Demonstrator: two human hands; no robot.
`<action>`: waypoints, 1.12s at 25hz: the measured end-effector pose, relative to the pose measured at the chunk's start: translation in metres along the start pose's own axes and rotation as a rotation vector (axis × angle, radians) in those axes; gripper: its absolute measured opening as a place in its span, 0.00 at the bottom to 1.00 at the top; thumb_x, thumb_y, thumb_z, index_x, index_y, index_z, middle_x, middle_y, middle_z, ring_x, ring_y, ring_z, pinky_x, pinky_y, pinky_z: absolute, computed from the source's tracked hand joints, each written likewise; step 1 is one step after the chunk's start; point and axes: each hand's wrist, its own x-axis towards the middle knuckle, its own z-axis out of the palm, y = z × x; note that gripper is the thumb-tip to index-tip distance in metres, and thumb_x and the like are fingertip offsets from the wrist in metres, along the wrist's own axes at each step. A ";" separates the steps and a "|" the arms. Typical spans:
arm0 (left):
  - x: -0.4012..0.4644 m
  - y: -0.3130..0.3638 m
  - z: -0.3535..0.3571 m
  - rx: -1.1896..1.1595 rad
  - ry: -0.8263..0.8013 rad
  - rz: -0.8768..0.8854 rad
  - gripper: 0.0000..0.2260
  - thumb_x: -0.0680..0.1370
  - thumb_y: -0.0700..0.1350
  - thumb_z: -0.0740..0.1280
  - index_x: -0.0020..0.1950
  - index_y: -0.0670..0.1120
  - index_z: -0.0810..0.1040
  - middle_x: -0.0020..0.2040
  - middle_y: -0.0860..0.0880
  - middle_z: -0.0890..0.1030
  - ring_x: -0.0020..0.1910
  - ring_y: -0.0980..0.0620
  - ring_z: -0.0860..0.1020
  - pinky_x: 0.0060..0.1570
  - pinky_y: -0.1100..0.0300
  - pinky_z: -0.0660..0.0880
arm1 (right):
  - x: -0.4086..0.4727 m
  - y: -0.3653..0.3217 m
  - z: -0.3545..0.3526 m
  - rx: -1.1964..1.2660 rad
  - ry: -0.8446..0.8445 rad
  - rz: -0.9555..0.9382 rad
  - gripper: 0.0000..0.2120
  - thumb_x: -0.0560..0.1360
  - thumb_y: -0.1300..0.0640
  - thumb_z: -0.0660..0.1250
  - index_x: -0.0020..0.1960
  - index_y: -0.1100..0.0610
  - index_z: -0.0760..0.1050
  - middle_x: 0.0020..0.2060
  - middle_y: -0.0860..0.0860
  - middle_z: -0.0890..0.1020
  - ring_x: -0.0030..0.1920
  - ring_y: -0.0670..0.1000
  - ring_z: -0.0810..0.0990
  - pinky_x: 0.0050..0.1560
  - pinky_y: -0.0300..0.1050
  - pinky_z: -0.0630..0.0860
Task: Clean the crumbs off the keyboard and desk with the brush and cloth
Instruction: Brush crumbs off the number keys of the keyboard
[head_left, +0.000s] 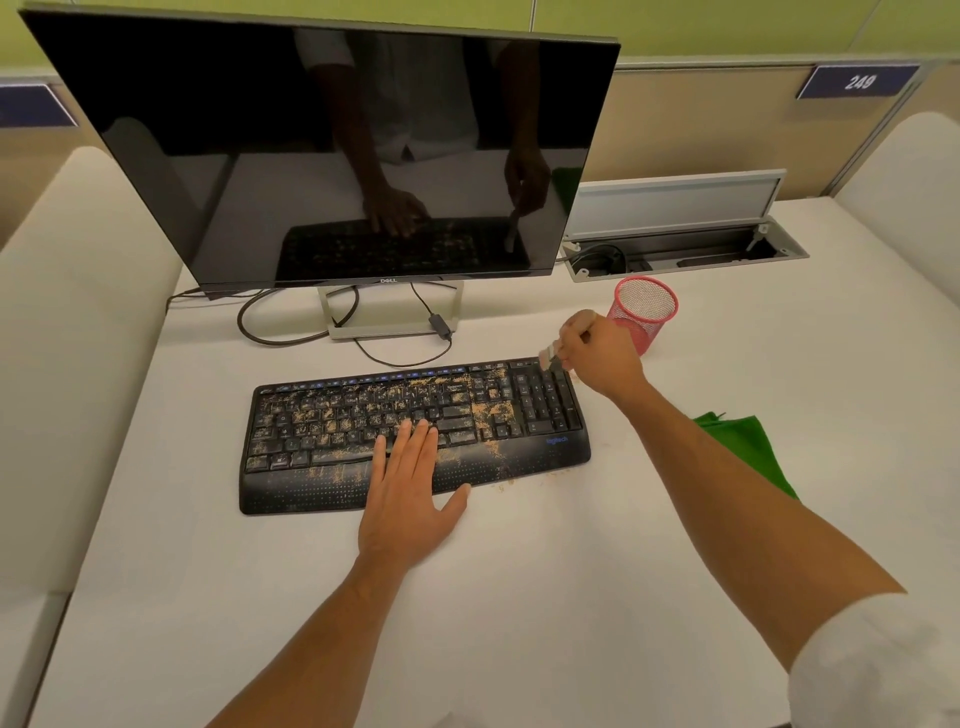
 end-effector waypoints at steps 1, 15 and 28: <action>0.000 0.000 0.000 0.005 -0.002 -0.001 0.37 0.79 0.67 0.51 0.81 0.46 0.51 0.81 0.50 0.50 0.79 0.54 0.40 0.77 0.47 0.39 | 0.000 0.000 0.005 -0.021 0.000 -0.011 0.15 0.81 0.53 0.57 0.46 0.60 0.78 0.39 0.55 0.85 0.40 0.56 0.84 0.45 0.54 0.82; 0.000 0.000 0.001 0.018 0.008 0.002 0.37 0.79 0.67 0.51 0.81 0.45 0.52 0.81 0.50 0.51 0.79 0.54 0.40 0.77 0.48 0.38 | -0.015 -0.002 -0.007 -0.272 -0.505 0.138 0.17 0.77 0.62 0.59 0.37 0.68 0.81 0.32 0.58 0.85 0.31 0.55 0.83 0.32 0.42 0.76; 0.000 0.000 0.000 0.000 0.004 0.004 0.37 0.79 0.67 0.51 0.81 0.46 0.52 0.81 0.50 0.51 0.79 0.54 0.41 0.77 0.47 0.39 | -0.007 -0.015 0.022 -0.149 -0.116 0.018 0.18 0.80 0.54 0.56 0.41 0.63 0.77 0.37 0.57 0.83 0.40 0.60 0.81 0.47 0.56 0.80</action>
